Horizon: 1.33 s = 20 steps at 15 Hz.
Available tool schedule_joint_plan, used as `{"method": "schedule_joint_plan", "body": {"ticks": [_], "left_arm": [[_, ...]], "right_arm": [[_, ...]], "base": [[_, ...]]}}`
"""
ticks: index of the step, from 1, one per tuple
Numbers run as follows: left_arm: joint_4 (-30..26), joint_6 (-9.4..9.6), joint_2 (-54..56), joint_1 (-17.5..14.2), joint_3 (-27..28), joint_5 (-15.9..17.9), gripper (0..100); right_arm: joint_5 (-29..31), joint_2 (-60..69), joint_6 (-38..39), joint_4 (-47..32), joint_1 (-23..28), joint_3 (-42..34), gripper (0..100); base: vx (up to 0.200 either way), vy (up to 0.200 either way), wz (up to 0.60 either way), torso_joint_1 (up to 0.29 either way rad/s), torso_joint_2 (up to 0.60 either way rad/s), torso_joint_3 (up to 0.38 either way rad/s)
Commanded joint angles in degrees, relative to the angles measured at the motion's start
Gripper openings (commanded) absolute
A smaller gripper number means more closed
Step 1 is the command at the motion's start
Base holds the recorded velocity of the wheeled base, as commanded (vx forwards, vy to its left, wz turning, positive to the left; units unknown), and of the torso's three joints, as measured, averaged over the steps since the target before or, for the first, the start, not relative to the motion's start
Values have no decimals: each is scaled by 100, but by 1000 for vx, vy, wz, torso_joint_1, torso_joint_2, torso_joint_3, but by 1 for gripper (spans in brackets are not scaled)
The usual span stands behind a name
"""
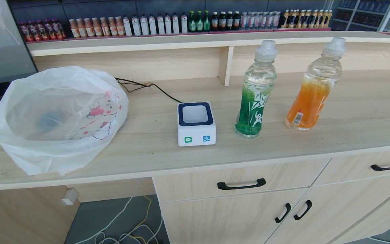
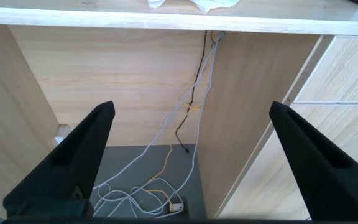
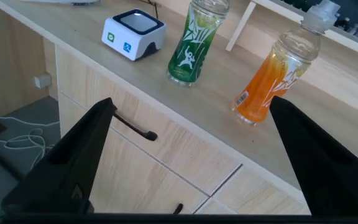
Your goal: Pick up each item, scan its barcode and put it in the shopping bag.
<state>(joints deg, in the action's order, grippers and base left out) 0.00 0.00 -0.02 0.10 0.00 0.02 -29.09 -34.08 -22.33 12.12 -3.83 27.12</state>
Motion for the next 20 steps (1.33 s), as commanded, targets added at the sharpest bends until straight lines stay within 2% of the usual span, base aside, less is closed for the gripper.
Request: {"method": "schedule_joint_plan", "body": {"ticks": [1, 4, 6, 9, 12, 14, 16, 20], "left_arm": [[0, 0, 2, -10, 0, -2, 100], [0, 0, 2, -1, 0, -2, 100], [0, 0, 2, -1, 0, -2, 100], [0, -9, 2, -1, 0, -2, 100], [0, 0, 2, -1, 0, -2, 100], [0, 0, 2, -1, 0, -2, 100], [0, -9, 2, -1, 0, -2, 100], [0, 0, 2, -1, 0, 6, 100]], "right_arm": [[-1, -1004, -140, 634, -382, 12, 100], [70, -2014, -192, 1838, -839, 21, 100], [527, -2630, -175, 2603, -1472, 30, 100], [1450, -3350, -131, 3218, -2562, 126, 100], [2047, -4018, 344, 4132, -2676, 241, 100], [2768, -4431, 915, 4571, -2992, 522, 100], [3682, -4818, 1495, 4668, -3397, 874, 100], [4280, -5108, 1671, 4668, -3484, 997, 100]], "base": [[0, 0, 0, 0, 0, 0], [0, 0, 0, 0, 0, 0], [0, 0, 0, 0, 0, 0], [0, 0, 0, 0, 0, 0], [0, 0, 0, 0, 0, 0], [0, 0, 0, 0, 0, 0], [0, 0, 0, 0, 0, 0], [0, 0, 0, 0, 0, 0]]}}
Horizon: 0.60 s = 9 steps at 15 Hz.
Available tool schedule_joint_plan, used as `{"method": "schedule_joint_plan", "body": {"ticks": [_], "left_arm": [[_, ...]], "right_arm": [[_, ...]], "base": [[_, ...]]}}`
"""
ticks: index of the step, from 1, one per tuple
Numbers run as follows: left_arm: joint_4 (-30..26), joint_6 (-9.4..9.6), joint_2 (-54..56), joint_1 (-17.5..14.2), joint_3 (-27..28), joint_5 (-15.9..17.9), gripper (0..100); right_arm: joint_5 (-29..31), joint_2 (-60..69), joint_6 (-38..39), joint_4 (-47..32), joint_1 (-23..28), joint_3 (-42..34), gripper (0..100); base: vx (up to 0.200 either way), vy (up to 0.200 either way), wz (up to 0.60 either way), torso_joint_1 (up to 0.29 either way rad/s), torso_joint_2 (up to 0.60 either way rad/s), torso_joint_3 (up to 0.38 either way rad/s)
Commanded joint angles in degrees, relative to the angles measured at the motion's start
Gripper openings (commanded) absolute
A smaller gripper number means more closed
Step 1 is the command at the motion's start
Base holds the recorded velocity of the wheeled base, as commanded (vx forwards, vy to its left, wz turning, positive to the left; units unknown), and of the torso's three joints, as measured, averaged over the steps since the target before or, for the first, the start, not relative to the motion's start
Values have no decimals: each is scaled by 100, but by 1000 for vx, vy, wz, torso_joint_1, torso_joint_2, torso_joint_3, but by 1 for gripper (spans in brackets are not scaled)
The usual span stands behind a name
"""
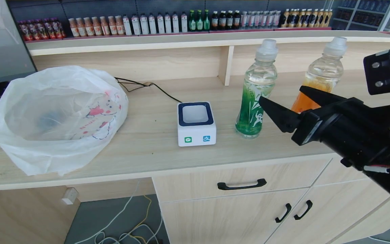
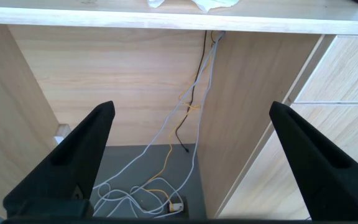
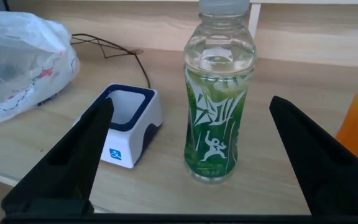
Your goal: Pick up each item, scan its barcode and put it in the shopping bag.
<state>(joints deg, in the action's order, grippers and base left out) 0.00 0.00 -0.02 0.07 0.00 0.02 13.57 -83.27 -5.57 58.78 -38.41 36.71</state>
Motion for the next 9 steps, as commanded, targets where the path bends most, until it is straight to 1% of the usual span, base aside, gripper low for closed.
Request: {"method": "schedule_joint_plan", "body": {"ticks": [1, 2, 3, 9], "left_arm": [[0, -9, 2, 1, 0, -2, 100], [0, 0, 2, 1, 0, -2, 100], [0, -9, 2, 1, 0, -2, 100], [0, 0, 2, 1, 0, -2, 100]], "right_arm": [[260, -224, -5, 2, -26, 74, 100], [542, -312, 3, 2, -26, 144, 100], [691, -383, 30, 2, -26, 188, 100], [709, -840, 39, 10, -8, 460, 100]], "base": [[0, 0, 0, 0, 0, 0], [0, 0, 0, 0, 0, 0], [0, 0, 0, 0, 0, 0], [0, 0, 0, 0, 0, 0]]}}
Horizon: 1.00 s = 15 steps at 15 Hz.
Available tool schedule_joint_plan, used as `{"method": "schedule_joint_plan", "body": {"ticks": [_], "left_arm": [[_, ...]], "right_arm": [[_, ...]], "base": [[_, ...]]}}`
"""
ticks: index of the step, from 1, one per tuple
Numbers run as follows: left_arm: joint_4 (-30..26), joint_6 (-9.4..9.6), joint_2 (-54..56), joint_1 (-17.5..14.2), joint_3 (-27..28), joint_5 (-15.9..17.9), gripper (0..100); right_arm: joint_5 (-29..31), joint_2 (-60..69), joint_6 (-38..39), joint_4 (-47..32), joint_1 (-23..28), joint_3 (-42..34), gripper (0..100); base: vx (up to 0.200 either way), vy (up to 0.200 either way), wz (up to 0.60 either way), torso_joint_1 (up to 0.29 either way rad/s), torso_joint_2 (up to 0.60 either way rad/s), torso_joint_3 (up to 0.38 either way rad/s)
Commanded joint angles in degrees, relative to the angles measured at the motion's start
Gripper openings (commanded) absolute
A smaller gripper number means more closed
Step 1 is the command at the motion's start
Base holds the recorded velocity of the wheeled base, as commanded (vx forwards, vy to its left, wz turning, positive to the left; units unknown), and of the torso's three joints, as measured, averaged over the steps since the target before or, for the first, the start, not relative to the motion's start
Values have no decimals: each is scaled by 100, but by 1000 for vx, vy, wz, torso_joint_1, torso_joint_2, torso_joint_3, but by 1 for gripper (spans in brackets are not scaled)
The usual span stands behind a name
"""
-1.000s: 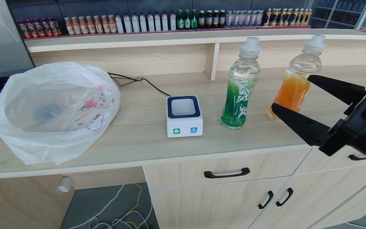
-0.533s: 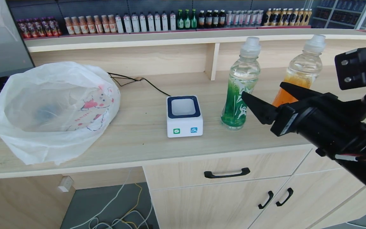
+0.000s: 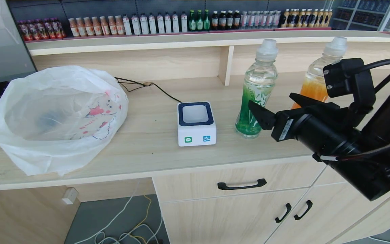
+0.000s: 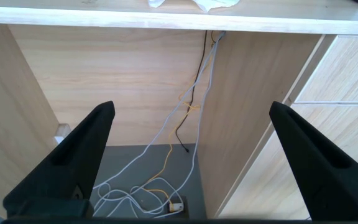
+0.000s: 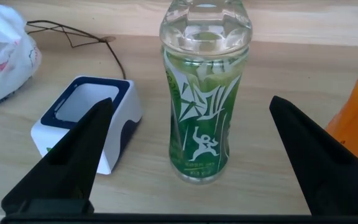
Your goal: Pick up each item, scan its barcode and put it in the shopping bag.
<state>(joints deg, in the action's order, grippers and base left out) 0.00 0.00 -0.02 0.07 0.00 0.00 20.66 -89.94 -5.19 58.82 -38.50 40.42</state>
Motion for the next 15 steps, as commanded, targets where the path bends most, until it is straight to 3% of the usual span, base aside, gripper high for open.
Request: {"method": "schedule_joint_plan", "body": {"ticks": [1, 10, 15], "left_arm": [[0, 0, 2, 1, 0, 0, 100], [0, 0, 2, 1, 0, 0, 100], [0, 0, 2, 1, 0, 0, 100]], "right_arm": [[-1, -278, 1, 42, 9, 185, 100], [17, -1060, 1, 824, 299, 352, 100], [-36, -1491, 1, 824, 703, 1011, 100]], "base": [[0, 0, 0, 0, 0, 0], [0, 0, 0, 0, 0, 0], [0, 0, 0, 0, 0, 0]]}}
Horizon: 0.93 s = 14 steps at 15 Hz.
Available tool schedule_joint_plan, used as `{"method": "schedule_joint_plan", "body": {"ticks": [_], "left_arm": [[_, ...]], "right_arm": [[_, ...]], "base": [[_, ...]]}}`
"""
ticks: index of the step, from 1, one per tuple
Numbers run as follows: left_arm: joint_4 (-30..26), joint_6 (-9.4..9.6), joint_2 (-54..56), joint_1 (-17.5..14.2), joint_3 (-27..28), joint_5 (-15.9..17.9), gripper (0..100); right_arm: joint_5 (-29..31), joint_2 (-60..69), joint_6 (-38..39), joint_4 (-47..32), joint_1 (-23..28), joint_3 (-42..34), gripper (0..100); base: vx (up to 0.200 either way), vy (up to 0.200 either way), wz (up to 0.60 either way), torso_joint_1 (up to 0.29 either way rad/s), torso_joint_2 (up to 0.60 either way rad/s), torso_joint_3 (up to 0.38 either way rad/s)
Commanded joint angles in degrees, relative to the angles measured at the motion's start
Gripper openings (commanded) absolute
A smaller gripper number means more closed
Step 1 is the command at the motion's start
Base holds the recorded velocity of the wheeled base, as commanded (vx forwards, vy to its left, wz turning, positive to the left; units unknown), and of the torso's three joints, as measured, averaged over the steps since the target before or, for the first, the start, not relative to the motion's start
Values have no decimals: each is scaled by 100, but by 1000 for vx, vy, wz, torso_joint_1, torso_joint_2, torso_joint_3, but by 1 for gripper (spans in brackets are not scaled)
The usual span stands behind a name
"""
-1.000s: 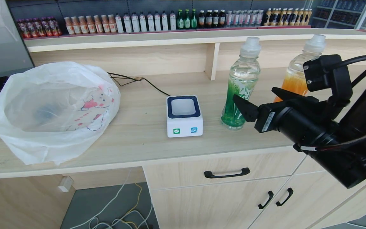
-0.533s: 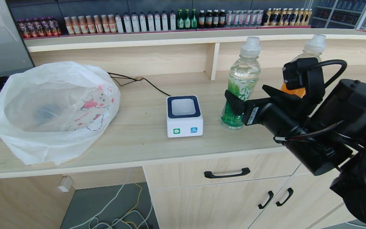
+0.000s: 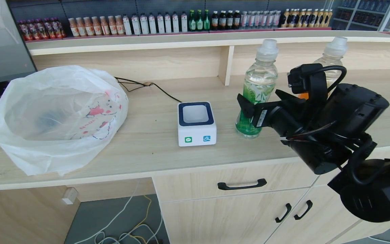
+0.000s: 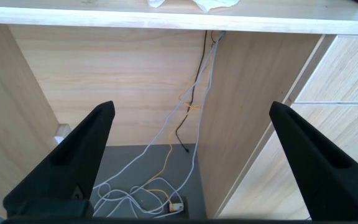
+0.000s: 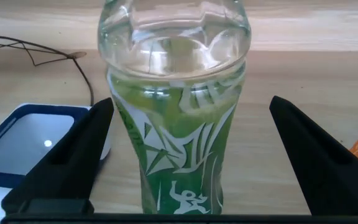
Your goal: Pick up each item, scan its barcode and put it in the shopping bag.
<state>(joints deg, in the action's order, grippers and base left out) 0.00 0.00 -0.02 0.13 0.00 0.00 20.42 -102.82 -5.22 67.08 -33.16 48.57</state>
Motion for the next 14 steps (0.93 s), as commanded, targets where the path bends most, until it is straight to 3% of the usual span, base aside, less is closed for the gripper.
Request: {"method": "schedule_joint_plan", "body": {"ticks": [1, 14], "left_arm": [[0, 0, 2, -5, 0, 0, 100], [0, 0, 2, -5, 0, 0, 100]], "right_arm": [[-20, -248, 3, -11, 222, 267, 100], [15, -722, -32, -2, 248, 777, 100]], "base": [[0, 0, 0, 0, 0, 0], [0, 0, 0, 0, 0, 0]]}}
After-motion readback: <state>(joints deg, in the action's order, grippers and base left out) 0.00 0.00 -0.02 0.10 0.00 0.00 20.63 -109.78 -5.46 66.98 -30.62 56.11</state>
